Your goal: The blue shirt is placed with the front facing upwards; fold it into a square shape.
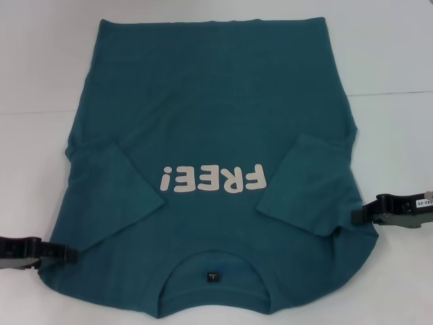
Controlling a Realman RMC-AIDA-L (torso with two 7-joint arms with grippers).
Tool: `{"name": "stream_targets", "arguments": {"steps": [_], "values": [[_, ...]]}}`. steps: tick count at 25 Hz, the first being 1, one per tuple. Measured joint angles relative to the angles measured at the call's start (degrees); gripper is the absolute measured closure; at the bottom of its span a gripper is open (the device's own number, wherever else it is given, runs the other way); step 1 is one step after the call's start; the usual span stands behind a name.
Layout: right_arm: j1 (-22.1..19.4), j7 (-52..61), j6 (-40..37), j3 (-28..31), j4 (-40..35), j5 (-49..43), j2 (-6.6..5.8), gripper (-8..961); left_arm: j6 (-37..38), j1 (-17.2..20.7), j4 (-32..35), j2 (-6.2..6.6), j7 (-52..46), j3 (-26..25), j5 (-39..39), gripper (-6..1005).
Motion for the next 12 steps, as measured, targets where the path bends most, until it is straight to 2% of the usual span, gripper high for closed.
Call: {"name": "stream_targets", "arguments": {"steps": [7,12], "values": [[0.2,-0.3,0.0,0.0,0.0,0.0,0.00,915,-1.6,-0.1,0.4,-0.05,-1.8,0.4,0.4,202],[0.3,-0.4,0.0,0.0,0.0,0.0,0.06,915,-2.1,-0.2,0.4,-0.04,-1.8,0.5,0.5,436]]}}
